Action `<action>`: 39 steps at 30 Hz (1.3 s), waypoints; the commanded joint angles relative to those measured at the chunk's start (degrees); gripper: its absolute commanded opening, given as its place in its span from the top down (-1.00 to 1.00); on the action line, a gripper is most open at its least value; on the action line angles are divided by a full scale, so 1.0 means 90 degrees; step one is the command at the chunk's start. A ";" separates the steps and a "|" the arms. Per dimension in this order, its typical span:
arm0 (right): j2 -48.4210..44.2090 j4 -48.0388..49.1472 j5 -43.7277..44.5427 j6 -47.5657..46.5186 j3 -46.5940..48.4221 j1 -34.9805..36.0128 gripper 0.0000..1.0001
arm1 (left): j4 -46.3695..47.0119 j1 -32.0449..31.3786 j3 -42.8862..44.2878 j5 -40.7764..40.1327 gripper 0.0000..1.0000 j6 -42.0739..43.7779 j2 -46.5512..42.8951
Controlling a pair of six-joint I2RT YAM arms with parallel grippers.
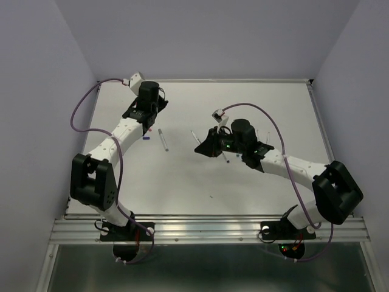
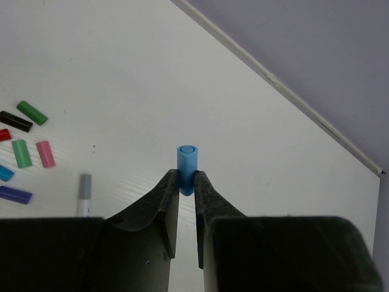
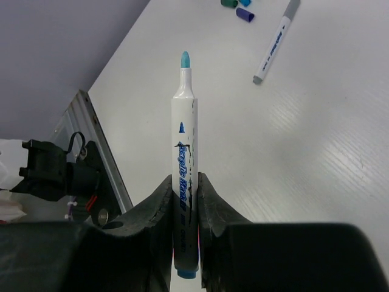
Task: Open the pen caps
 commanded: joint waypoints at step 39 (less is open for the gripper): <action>0.1405 -0.3116 0.3188 -0.0622 0.0767 -0.1560 0.75 | -0.1226 0.1351 -0.0994 0.0170 0.73 0.0986 0.0767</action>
